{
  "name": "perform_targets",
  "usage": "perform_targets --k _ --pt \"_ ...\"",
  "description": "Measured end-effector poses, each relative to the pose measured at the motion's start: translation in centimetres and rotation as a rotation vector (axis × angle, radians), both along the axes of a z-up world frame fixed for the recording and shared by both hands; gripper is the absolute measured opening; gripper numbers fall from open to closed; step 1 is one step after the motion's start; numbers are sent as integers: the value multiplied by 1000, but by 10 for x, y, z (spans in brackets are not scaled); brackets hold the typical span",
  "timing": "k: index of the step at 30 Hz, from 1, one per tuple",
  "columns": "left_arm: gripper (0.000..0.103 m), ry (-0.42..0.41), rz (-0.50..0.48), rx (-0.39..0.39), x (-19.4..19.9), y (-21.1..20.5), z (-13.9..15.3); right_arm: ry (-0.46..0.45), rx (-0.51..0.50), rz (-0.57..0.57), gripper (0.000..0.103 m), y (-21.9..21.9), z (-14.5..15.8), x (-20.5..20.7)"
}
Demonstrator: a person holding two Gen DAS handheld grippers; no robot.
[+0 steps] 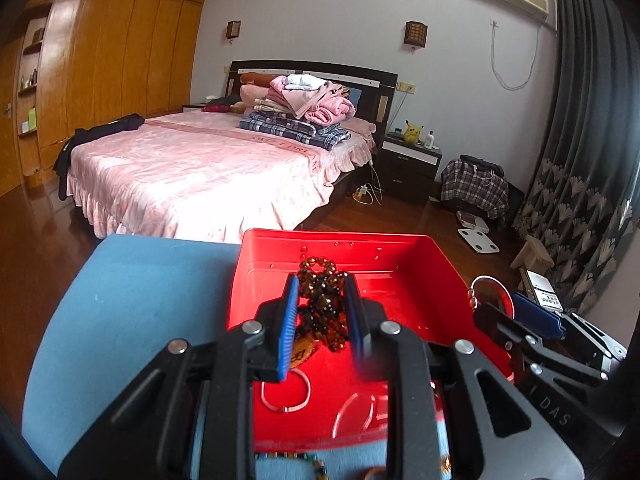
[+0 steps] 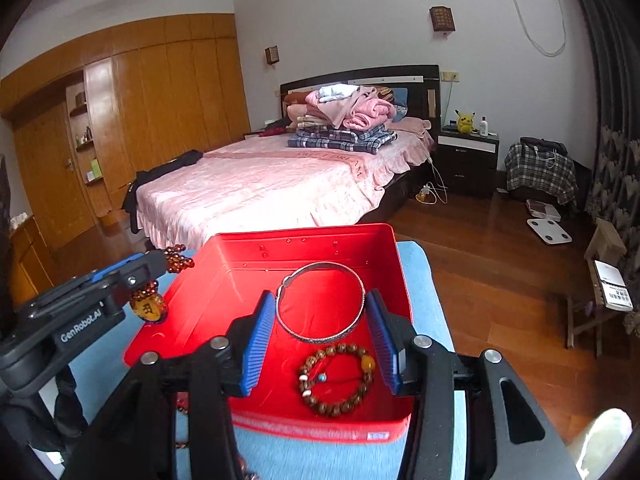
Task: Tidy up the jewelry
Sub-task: 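Lower both items into the red tin and open both tools, then move the left tool over the black bead necklace with yellow beads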
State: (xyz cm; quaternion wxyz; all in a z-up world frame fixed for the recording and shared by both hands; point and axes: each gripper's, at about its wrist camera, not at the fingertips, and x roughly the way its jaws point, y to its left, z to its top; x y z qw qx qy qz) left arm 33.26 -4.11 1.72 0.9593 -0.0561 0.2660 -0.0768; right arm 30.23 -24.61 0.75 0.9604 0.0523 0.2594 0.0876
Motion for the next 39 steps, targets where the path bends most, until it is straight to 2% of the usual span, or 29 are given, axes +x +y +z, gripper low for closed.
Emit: perform_targets --k 6,8,9,11,13,15,21,28,39 --pt "23 31 -2 19 17 1 -14 34 3 1 47 0 -17 18" --pt "28 41 5 27 20 3 -17 37 -9 -1 48 3 -21 19" --pt "31 36 12 31 19 5 -18 35 -13 -5 52 3 -23 19" --pt "46 30 18 30 19 10 -17 27 -17 -14 58 3 -23 17" --pt "47 26 25 35 16 14 -16 17 -12 -19 60 1 -23 15" --pt "51 25 29 32 13 17 -13 8 -6 -24 66 0 -22 12" --pt "67 -1 35 41 -7 26 -3 -18 -9 -29 79 -2 -14 -6" --pt "88 -18 47 41 -47 35 0 -32 18 -49 86 -10 -11 -38" --pt "90 17 44 32 -99 43 -20 -28 17 -80 90 -15 -20 -87"
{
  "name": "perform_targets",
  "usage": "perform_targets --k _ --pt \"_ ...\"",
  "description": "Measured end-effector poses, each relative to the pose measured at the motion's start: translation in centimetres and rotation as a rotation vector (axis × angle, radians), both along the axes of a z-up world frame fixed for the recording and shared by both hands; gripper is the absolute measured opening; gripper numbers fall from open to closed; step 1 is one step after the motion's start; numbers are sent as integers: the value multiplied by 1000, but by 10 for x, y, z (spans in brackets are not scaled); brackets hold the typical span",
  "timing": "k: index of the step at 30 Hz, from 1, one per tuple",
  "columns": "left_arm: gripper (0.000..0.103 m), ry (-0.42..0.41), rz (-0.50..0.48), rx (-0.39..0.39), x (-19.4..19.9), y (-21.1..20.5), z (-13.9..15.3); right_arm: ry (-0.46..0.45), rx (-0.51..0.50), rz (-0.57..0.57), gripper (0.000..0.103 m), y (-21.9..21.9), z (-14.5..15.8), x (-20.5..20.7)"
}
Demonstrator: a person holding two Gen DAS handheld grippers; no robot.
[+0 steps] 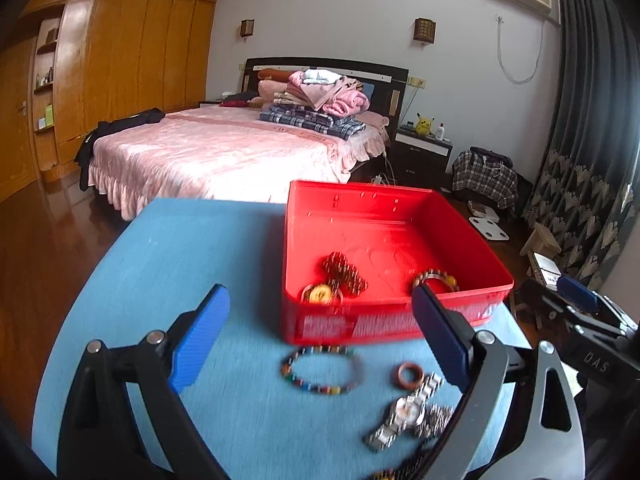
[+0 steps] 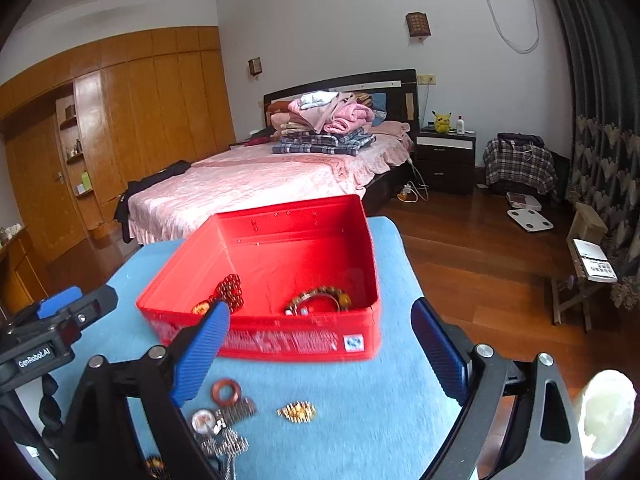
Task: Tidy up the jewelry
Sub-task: 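Move the left tool over the black bead necklace with yellow beads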
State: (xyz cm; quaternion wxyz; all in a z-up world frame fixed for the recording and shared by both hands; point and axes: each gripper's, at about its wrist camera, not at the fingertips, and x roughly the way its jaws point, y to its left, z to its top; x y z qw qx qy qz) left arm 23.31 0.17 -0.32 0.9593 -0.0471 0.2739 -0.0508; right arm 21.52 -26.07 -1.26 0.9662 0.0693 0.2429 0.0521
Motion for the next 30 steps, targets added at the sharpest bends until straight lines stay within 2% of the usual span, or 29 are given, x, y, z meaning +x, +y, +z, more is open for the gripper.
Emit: perform_targets --k 6,12,14,21,30 --pt "90 8 0 32 -27 -5 -17 2 2 -31 90 -5 -12 -26" --pt "89 76 -19 40 -49 -11 -45 12 2 -31 90 -4 -23 -47" --pt "84 92 -26 46 -53 -12 -52 20 -1 -25 90 -2 -26 -53" --pt "81 131 -69 69 -70 -21 -68 25 -4 -7 90 3 -32 -70" --pt "69 199 -132 67 -73 -37 -84 43 2 -14 90 -2 -39 -76"
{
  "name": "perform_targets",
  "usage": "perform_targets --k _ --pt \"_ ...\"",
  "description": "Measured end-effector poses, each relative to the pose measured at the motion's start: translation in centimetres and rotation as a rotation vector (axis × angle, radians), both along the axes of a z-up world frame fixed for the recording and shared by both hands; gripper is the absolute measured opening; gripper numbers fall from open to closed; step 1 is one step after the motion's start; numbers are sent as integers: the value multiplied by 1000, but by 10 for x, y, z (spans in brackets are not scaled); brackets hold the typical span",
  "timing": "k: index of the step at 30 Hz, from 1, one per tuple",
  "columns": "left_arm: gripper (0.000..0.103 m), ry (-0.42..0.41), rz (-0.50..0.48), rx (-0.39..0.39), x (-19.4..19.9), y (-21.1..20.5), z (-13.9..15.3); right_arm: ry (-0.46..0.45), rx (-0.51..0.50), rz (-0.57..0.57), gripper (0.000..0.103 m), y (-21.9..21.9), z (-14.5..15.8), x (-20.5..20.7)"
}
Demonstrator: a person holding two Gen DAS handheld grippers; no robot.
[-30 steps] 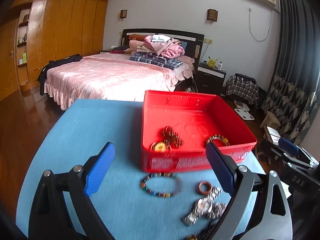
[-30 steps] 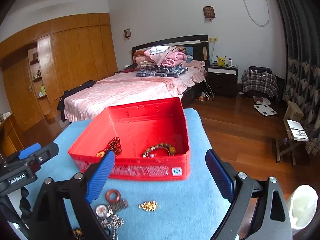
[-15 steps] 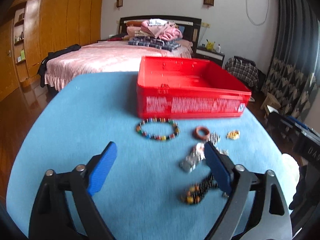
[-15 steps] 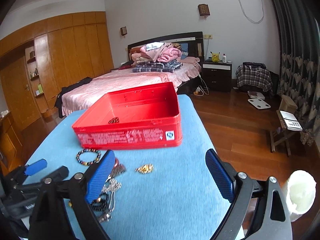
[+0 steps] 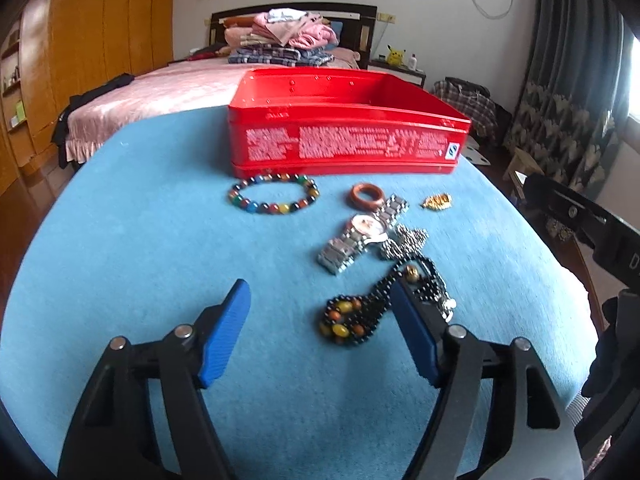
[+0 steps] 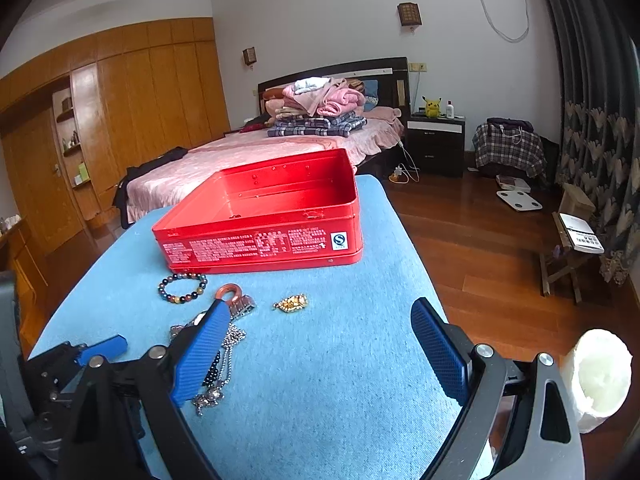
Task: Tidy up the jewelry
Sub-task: 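Move the left tool over the black bead necklace with yellow beads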
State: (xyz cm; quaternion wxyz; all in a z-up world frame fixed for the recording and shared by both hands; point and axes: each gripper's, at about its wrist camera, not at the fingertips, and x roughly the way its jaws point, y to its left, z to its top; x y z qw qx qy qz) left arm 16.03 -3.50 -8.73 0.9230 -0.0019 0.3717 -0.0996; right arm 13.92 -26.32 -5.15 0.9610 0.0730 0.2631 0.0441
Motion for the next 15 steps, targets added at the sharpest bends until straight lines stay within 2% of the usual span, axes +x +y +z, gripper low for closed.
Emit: perform_targets --k 6,12,15 --pt "68 37 -27 -23 2 -3 -5 3 2 1 90 -2 -1 -1" --pt "67 53 -40 48 6 -16 -9 11 4 1 90 -2 -4 0" --pt "51 48 -35 58 8 -17 -8 13 2 4 90 -1 -4 -1"
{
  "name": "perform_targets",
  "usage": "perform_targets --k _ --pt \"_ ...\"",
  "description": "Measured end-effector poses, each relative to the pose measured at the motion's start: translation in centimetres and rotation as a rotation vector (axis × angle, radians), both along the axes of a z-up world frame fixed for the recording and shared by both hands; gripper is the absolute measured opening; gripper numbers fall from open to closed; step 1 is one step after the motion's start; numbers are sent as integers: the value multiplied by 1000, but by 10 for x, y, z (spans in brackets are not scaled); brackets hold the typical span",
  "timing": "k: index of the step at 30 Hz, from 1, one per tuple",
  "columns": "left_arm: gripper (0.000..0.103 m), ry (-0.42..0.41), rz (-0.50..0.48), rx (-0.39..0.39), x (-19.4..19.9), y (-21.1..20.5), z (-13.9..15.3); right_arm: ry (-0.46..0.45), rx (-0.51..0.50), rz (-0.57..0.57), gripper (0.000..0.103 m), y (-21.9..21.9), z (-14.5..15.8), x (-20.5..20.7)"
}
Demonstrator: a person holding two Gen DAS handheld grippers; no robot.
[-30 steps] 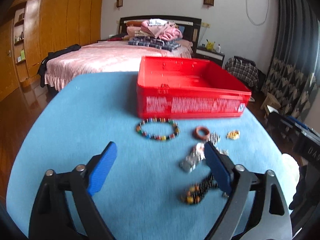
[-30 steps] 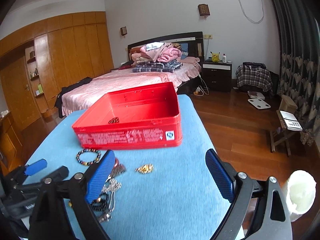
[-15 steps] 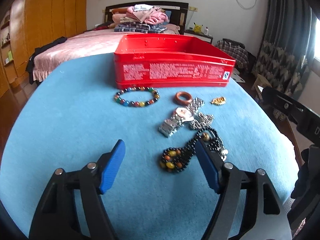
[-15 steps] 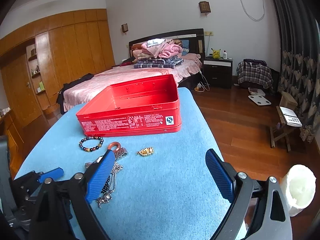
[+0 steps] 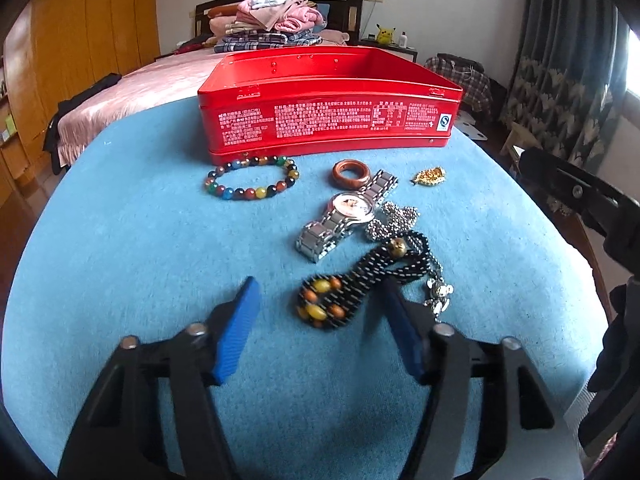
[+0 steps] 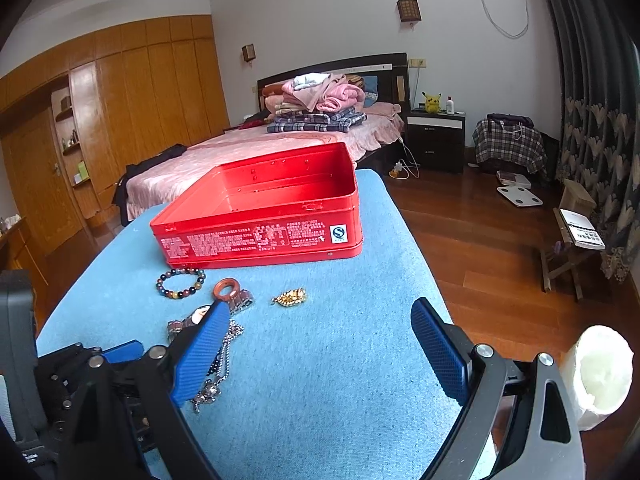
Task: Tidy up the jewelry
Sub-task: 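Move the left tool over the black bead necklace with yellow beads, then close the left tool on the black bead necklace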
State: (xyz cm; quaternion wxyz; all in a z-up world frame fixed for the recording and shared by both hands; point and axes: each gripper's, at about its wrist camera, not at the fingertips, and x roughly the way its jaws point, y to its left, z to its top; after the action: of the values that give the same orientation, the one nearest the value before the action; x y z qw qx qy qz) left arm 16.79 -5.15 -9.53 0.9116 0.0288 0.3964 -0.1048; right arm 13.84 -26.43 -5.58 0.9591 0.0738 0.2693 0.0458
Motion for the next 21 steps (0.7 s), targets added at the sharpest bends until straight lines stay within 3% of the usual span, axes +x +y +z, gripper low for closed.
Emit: perform_targets --k 2,5,10,18,21 --pt "31 -3 23 -4 2 2 1 6 -3 5 90 2 -1 0" --pt "23 -1 45 -16 4 5 2 14 -6 11 90 6 -3 2" --pt "22 -4 93 -28 0 16 4 25 -2 10 90 6 -5 4" --pt "23 -7 292 -30 -13 41 7 28 -2 11 90 6 -6 4" --pt "41 -3 268 -63 -14 47 8 30 -5 18 90 7 -7 3"
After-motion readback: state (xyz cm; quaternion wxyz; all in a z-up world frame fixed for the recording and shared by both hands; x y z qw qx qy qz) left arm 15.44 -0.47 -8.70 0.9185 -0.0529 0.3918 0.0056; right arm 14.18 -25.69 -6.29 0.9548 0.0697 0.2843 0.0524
